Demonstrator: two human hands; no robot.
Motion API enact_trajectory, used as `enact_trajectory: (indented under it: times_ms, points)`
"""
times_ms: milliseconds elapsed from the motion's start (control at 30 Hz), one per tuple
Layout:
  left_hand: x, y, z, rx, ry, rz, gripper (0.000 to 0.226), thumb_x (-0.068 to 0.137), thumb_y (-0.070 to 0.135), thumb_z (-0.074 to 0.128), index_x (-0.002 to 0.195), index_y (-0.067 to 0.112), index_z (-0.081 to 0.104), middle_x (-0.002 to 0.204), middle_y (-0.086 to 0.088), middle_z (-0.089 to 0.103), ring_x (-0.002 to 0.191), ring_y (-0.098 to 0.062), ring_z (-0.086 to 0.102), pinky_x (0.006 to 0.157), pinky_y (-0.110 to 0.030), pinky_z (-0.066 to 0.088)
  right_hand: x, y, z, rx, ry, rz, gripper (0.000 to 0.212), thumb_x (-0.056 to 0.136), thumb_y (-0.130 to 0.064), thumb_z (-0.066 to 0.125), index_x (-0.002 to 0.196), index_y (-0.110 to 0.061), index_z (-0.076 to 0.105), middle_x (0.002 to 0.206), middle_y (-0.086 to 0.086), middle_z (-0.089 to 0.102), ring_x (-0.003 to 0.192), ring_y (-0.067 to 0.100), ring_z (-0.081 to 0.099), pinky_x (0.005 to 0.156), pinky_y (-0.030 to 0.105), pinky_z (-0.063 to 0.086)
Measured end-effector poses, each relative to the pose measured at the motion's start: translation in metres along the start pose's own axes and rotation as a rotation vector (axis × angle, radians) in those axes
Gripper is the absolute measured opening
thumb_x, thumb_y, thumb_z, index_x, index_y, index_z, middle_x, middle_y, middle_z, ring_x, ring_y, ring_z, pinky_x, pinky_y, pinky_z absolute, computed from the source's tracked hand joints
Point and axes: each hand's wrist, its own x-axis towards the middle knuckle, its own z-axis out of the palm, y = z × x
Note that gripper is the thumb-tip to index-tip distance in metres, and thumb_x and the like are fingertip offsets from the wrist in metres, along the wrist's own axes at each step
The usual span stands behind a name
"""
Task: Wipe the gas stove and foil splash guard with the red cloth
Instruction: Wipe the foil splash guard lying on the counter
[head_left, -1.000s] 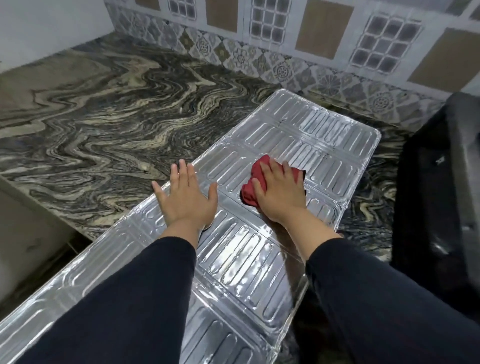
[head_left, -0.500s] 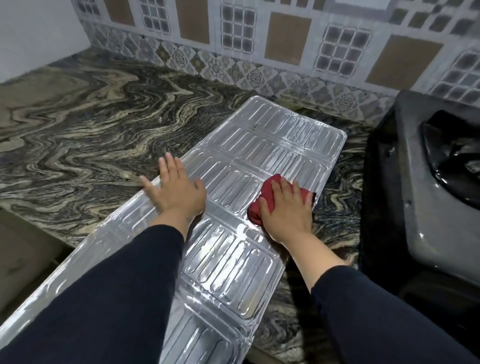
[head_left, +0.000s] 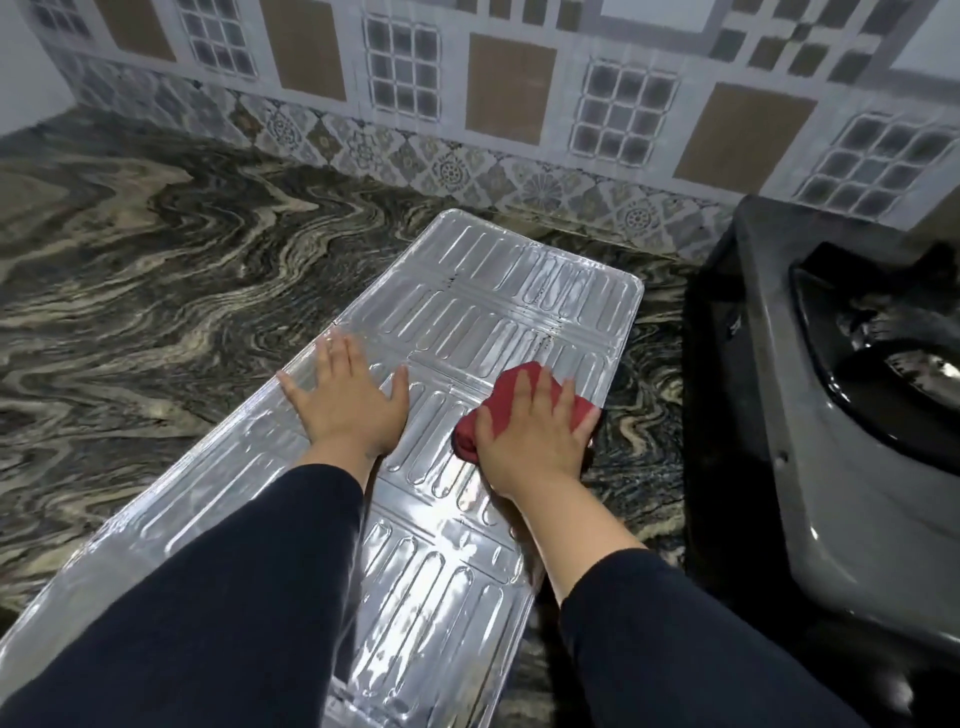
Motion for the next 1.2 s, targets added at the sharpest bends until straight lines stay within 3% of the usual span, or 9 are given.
enact_trajectory:
  times_ms: [233,433,667,867,1000,1200]
  points:
    - [0.005,-0.001,0.008,0.027,0.03,0.001,0.083,0.086,0.064,0.003,0.151,0.013,0.0,0.162,0.0,-0.005,0.149,-0.017,-0.008,0.112,-0.065,-0.003,0.091,0.014,-0.02,0.019,0.037,0.208,0.092,0.084,-0.073,0.018,0.152,-0.014,-0.003,0.161,0.011,-0.008,0.145,0.038,-0.015,0.111,0.063,-0.01]
    - [0.006,-0.001,0.01,0.032,0.044,-0.001,0.082,0.086,0.064,0.001,0.151,0.014,-0.002,0.161,0.001,-0.008,0.149,-0.016,-0.01,0.114,-0.064,-0.004,0.163,0.031,-0.034,0.008,0.065,0.215,0.087,0.086,-0.069,0.019,0.152,-0.014,0.004,0.161,0.008,0.001,0.147,0.036,-0.007,0.112,0.064,-0.006]
    - [0.005,0.001,0.01,0.023,0.044,-0.021,0.079,0.088,0.061,0.003,0.151,0.013,-0.004,0.161,0.001,-0.011,0.148,-0.015,-0.013,0.113,-0.063,-0.007,0.199,0.033,-0.044,-0.005,0.029,-0.131,0.063,0.095,-0.057,0.019,0.151,-0.031,0.009,0.161,-0.011,0.001,0.149,0.019,-0.004,0.117,0.054,-0.004]
    - [0.003,0.003,0.004,0.001,0.026,-0.028,0.075,0.091,0.056,0.006,0.151,0.014,-0.004,0.161,0.0,-0.01,0.148,-0.015,-0.013,0.112,-0.063,-0.009,0.139,-0.01,-0.024,-0.012,0.025,-0.433,0.064,0.095,-0.058,0.02,0.151,-0.031,0.009,0.161,-0.009,0.004,0.148,0.019,-0.004,0.117,0.054,-0.006]
    - [0.0,0.004,0.0,-0.017,0.019,-0.03,0.069,0.094,0.049,0.009,0.151,0.013,-0.005,0.161,0.001,-0.011,0.148,-0.014,-0.014,0.113,-0.062,-0.009,0.11,-0.048,-0.01,-0.008,0.008,-0.442,0.067,0.094,-0.059,0.018,0.152,-0.028,0.007,0.162,-0.006,0.0,0.148,0.02,-0.011,0.116,0.054,-0.01]
    - [0.0,0.004,0.0,-0.035,0.025,-0.038,0.066,0.094,0.046,0.009,0.151,0.016,-0.007,0.161,0.004,-0.013,0.147,-0.012,-0.016,0.115,-0.061,-0.01,0.133,-0.103,-0.008,0.004,-0.004,-0.421,0.065,0.094,-0.057,0.017,0.151,-0.028,0.007,0.162,-0.006,0.001,0.148,0.025,-0.012,0.114,0.058,-0.008]
